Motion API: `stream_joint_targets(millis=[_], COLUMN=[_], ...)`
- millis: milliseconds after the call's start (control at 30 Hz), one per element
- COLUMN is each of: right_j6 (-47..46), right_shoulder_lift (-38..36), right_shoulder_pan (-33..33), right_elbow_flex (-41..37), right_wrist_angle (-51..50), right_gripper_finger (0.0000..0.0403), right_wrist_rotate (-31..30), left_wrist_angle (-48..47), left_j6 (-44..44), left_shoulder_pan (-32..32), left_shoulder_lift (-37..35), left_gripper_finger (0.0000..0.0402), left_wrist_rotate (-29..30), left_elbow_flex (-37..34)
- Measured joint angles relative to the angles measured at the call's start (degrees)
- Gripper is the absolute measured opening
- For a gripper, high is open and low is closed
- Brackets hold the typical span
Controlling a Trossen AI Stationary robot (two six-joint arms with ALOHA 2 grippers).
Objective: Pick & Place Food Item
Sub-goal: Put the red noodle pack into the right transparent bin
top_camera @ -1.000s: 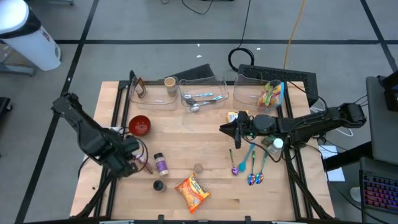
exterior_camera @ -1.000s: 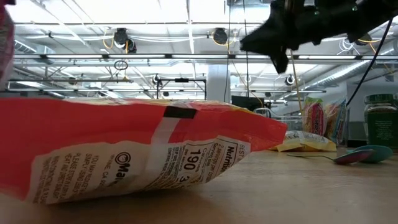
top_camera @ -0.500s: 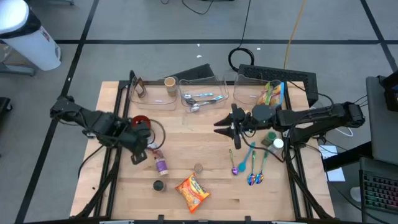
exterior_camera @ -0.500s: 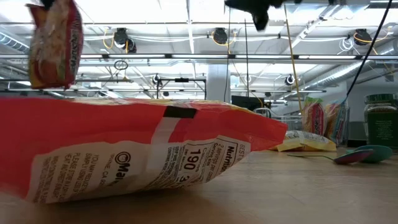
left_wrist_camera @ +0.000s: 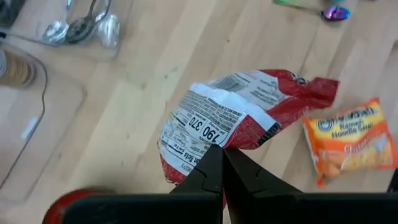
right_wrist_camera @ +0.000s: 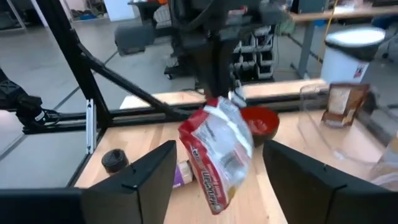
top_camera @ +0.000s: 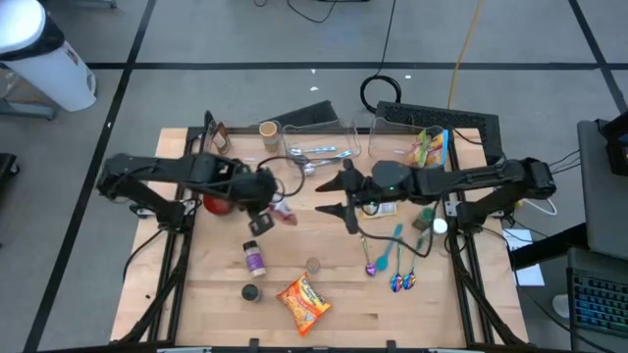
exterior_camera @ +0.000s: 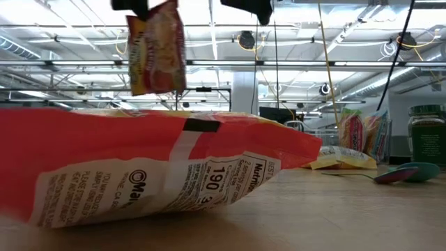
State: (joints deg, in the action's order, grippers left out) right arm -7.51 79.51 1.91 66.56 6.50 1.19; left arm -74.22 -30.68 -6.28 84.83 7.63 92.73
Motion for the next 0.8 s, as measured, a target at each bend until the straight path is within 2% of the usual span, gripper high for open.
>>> stream_joint_targets(millis=[400,800], right_j6=[-2.4,-3.9], right_shoulder_lift=[2.3,2.3], right_shoulder_pan=[0.3,0.7], right_elbow_flex=[0.2,0.2], right_wrist_angle=[0.4,-0.1], right_gripper_finger=[0.0237,0.0235], right_wrist_rotate=[0.0,0.3], left_wrist_angle=[8.6,14.8], left_j6=[5.6,6.7], left_shoulder_pan=[3.0,4.4], left_shoulder_lift=[7.9,9.5], left_gripper_finger=[0.0000,0.0000], left_wrist_rotate=[-2.6,-1.3], left_elbow_flex=[7.7,8.2])
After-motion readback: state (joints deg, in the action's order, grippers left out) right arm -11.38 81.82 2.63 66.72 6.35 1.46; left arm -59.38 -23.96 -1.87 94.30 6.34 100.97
